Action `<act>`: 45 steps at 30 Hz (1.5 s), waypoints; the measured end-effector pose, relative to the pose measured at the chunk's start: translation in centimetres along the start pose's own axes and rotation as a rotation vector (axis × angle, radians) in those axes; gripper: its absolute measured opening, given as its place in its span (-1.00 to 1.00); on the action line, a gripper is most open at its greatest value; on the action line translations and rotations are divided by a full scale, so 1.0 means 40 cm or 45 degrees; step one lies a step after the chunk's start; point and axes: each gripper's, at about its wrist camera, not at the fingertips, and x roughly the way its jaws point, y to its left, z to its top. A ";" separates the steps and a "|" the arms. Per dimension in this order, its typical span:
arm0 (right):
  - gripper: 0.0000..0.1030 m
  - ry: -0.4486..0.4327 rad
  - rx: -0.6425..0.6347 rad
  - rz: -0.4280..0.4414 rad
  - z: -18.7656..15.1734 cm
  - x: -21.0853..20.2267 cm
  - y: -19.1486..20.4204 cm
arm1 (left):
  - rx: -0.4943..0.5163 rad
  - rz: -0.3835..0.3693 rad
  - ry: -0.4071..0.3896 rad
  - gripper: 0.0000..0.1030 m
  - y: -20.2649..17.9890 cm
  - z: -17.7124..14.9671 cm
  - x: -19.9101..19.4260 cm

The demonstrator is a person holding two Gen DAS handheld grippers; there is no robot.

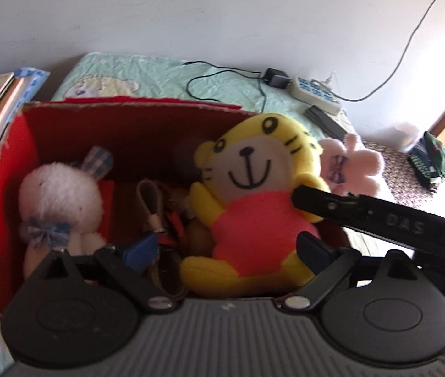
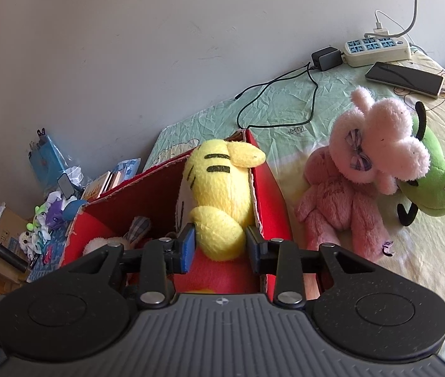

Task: Organize objects
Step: 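Lower the yellow tiger into the red box beside the bunny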

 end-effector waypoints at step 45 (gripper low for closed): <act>-0.28 0.073 -0.112 0.281 0.033 -0.111 -0.082 | 0.086 0.601 -0.033 0.86 -0.193 -0.015 -0.048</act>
